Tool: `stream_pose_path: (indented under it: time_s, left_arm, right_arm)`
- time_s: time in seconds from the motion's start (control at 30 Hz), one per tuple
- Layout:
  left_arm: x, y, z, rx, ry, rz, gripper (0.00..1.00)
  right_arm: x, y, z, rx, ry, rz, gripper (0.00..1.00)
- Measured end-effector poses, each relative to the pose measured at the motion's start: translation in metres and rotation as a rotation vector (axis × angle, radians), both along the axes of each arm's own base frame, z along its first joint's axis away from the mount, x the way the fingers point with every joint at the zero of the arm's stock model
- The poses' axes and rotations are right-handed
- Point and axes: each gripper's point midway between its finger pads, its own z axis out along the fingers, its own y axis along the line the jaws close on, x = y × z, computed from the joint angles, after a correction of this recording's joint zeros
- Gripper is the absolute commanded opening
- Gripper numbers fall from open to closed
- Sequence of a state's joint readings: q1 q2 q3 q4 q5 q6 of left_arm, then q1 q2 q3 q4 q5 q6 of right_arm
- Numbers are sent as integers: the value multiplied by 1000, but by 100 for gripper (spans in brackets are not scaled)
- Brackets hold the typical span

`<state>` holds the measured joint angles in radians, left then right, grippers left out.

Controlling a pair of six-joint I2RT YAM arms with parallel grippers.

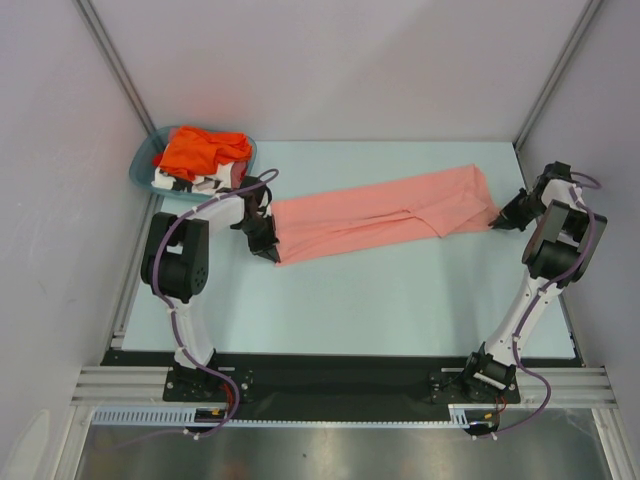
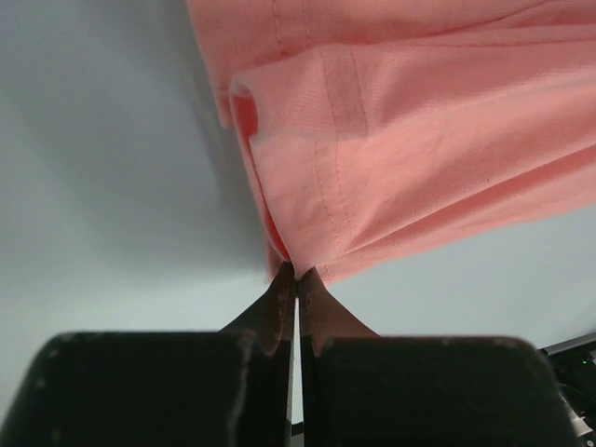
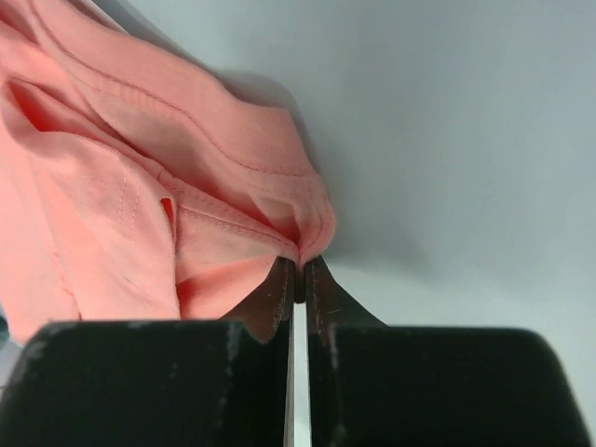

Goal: Fold and stack the t-shirts
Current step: Fold the tshirt

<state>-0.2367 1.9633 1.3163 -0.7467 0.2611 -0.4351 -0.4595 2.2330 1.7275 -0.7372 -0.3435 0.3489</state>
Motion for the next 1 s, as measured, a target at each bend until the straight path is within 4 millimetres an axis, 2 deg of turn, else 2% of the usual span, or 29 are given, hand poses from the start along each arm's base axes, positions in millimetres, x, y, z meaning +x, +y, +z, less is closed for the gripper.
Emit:
stream_pose_path:
  time_s: [0.27, 0.43, 0.47, 0.53, 0.57, 0.63, 0.67, 0.7, 0.77, 0.87, 0.9, 0.93, 0.97, 1.0]
  left_arm:
    - [-9, 1, -1, -3, 11, -3, 0]
    - [-19, 3, -1, -6, 30, -8, 0]
    - [-20, 3, -1, -6, 30, -10, 0]
    - [-20, 3, -1, -6, 29, -14, 19]
    - [-20, 3, -1, -4, 30, -17, 28]
    - [-23, 7, -1, 12, 39, -21, 38]
    - [-27, 9, -1, 28, 50, -23, 41]
    - [-31, 13, 1, 50, 61, -23, 45]
    - [-33, 21, 6, 95, 70, -21, 46]
    - [-19, 23, 25, 116, 20, -23, 42]
    - [-11, 21, 35, 111, -12, -22, 36]
    - [-2, 18, 45, 99, -50, -25, 33]
    - [7, 14, 54, 84, -89, -30, 30]
    - [14, 8, 63, 64, -124, -36, 25]
  right_arm:
    - [-17, -4, -1, -26, 72, 14, 0]
    - [-13, -6, 8, -30, 63, 18, 0]
    - [-10, -7, 12, -32, 54, 19, 3]
    - [-4, -8, 21, -41, 34, 26, 17]
    - [-1, -8, 24, -44, 26, 28, 28]
    - [4, -7, 31, -57, 12, 36, 37]
    - [7, -7, 34, -65, 5, 39, 45]
    - [8, -6, 35, -73, 3, 41, 48]
    - [9, -6, 36, -92, 11, 41, 55]
    - [4, -4, 40, -117, 32, 41, 54]
    - [3, -3, 43, -121, 34, 43, 53]
    - [4, -1, 47, -123, 27, 45, 50]
    - [4, 1, 51, -120, 17, 44, 40]
    - [5, 5, 56, -120, 2, 51, 36]
